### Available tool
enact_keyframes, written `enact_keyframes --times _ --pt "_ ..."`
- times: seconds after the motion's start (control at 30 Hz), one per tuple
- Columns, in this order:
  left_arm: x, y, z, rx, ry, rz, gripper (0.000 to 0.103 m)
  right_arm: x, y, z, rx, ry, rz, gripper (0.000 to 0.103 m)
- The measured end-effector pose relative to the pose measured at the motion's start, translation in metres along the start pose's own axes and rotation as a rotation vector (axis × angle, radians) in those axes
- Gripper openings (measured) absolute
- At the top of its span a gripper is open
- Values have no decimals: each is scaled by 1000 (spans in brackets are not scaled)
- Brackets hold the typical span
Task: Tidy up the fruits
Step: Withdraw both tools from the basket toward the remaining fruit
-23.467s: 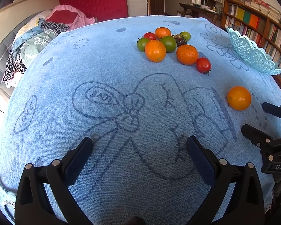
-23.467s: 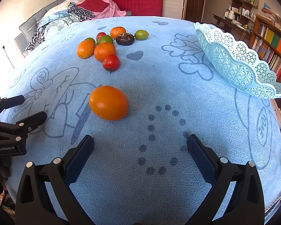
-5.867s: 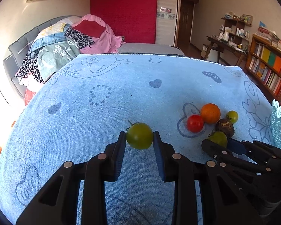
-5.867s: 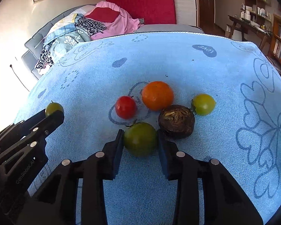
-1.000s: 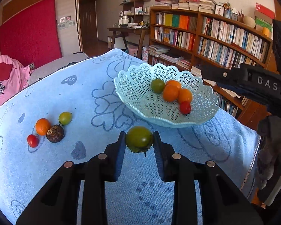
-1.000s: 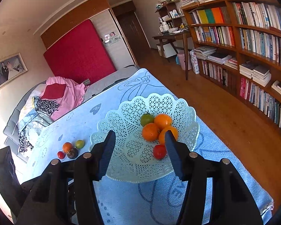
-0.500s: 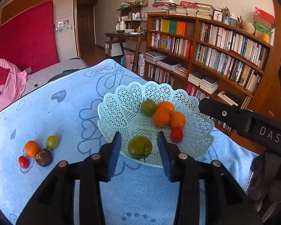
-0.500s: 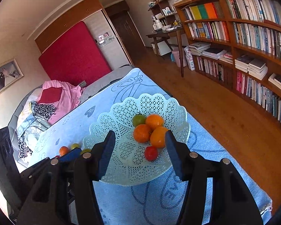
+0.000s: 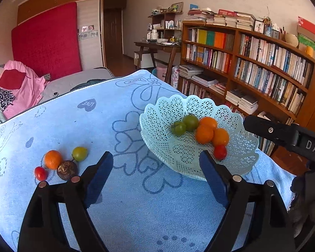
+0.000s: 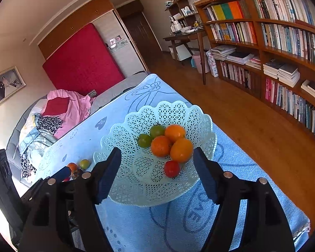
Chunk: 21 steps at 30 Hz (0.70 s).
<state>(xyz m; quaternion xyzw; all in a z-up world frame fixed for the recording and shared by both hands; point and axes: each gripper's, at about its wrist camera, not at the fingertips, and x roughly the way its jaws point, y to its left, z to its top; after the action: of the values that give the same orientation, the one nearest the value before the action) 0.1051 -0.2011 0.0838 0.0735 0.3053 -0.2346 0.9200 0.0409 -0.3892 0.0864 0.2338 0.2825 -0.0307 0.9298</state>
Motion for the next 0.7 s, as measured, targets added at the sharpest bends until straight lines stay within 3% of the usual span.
enact_keyframes --times 0.17,0.7 --pt "-4 10 -4 -8 -21 42 89 -1 5 -2 -6 -8 29 77" --pt "-17 49 -10 -104 -21 119 89 1 29 -14 -73 -3 90 77"
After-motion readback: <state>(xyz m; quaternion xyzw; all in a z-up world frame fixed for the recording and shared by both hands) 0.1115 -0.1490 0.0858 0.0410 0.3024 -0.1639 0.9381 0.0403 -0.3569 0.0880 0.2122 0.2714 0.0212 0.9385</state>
